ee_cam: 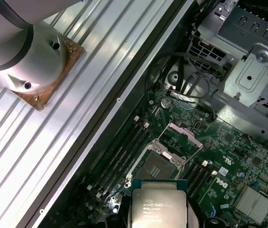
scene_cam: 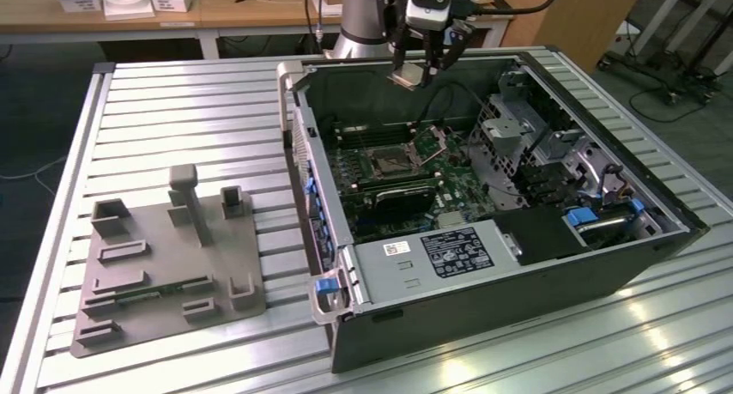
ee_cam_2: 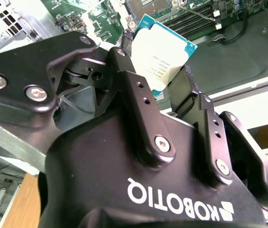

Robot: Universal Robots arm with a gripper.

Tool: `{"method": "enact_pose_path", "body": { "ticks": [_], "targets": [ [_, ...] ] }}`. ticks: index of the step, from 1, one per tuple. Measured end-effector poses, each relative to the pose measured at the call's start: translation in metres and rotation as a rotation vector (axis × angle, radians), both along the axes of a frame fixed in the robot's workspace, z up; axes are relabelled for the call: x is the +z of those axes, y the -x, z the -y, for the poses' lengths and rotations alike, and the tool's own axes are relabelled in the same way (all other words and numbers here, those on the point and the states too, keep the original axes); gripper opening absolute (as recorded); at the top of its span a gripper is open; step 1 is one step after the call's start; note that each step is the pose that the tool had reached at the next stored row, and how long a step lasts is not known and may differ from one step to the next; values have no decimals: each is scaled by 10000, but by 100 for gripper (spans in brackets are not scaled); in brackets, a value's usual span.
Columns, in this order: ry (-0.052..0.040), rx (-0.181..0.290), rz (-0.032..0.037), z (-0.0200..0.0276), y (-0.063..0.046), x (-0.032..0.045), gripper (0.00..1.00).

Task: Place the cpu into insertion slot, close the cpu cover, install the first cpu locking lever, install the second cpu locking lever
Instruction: 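Place the cpu into insertion slot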

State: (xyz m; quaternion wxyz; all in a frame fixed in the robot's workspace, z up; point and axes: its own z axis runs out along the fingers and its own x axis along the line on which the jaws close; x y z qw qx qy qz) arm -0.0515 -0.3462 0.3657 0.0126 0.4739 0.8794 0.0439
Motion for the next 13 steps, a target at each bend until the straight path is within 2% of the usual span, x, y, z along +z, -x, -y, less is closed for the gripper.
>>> {"method": "enact_pose_path", "body": {
  "ticks": [7, 13],
  "targets": [
    [0, -178, 1, 0, 2, -1, 54],
    [0, -624, 0, 0, 12, -4, 54]
  ]
}}
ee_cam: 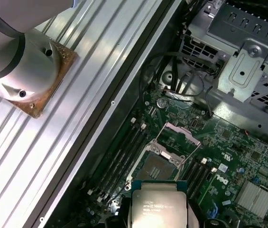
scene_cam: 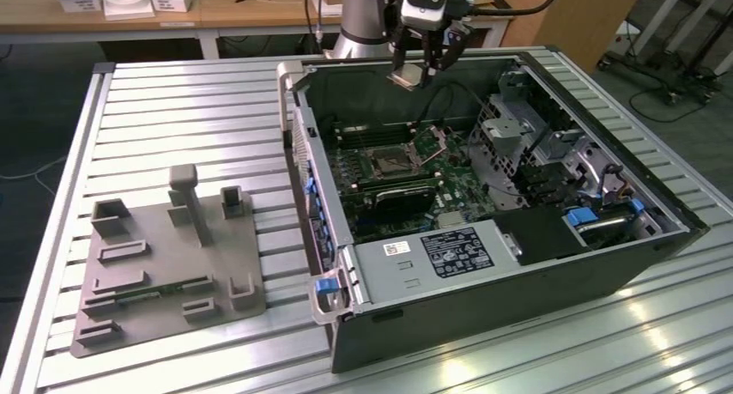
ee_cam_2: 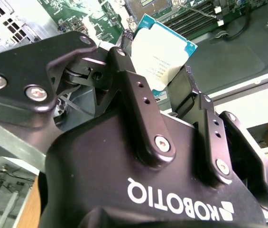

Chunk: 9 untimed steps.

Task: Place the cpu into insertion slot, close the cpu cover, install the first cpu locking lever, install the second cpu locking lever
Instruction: 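Place the cpu into insertion slot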

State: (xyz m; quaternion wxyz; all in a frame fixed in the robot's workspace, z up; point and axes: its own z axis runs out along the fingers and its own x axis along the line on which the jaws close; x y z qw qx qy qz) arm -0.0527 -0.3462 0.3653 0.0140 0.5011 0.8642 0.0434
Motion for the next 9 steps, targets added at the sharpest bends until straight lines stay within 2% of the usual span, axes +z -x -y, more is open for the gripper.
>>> {"method": "enact_pose_path", "body": {
  "ticks": [1, 9],
  "targets": [
    [0, -246, 1, 0, 16, -2, 54],
    [3, -289, 0, -6, 22, -5, 54]
  ]
}}
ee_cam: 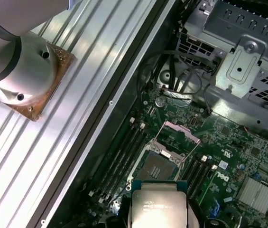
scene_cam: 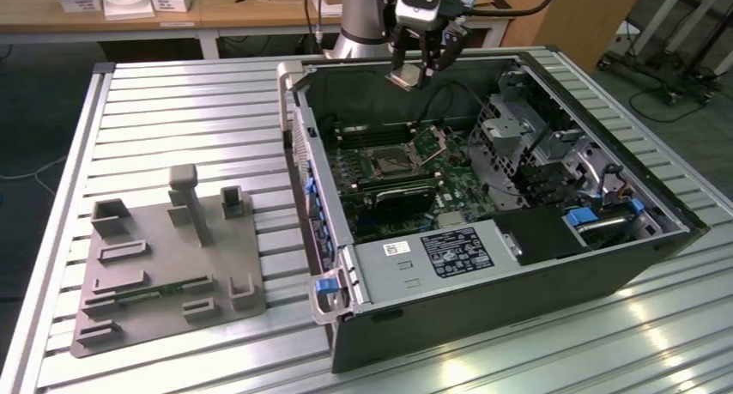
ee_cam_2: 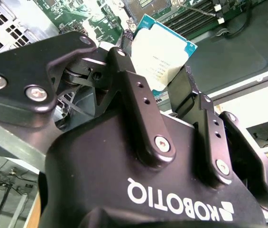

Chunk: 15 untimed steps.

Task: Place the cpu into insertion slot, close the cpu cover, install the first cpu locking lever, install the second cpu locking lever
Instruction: 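Place the cpu into insertion slot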

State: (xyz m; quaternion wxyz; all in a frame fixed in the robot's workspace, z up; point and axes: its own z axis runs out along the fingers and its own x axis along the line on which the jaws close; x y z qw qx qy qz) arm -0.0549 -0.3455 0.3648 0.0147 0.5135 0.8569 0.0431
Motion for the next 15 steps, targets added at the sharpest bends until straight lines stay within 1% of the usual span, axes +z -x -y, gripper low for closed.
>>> {"method": "enact_pose_path", "body": {
  "ticks": [5, 15],
  "targets": [
    [1, -133, 1, 0, 6, -3, 54],
    [0, -1171, 0, 0, 21, -27, 54]
  ]
}}
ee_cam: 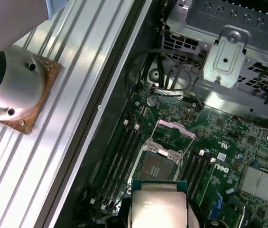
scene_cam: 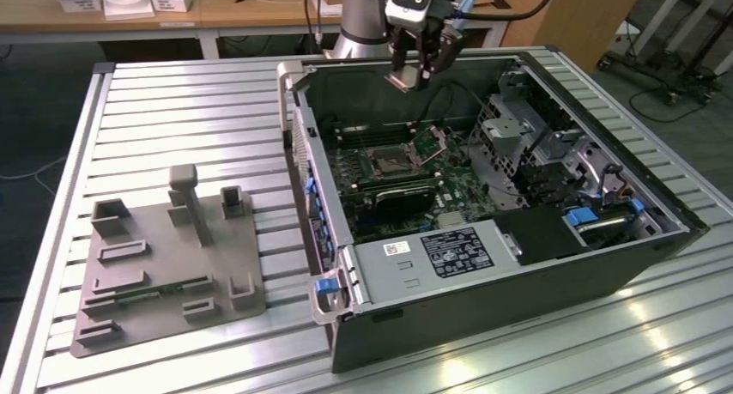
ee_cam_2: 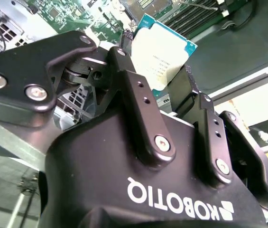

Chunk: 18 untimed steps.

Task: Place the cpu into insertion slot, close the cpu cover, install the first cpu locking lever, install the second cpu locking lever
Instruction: 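Place the cpu into insertion slot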

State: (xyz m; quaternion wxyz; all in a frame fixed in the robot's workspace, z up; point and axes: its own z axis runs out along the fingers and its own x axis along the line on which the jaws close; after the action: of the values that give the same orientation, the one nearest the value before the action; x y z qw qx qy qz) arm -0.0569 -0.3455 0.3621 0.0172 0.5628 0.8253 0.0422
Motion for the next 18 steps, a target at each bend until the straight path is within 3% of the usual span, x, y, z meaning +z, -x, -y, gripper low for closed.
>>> {"method": "enact_pose_path", "body": {
  "ticks": [3, 7, 18],
  "targets": [
    [-1, -234, -7, 0, 5, -7, 54],
    [1, -648, -122, 0, 6, -33, 54],
    [12, -1952, -265, -1, 6, -132, 54]
  ]
}}
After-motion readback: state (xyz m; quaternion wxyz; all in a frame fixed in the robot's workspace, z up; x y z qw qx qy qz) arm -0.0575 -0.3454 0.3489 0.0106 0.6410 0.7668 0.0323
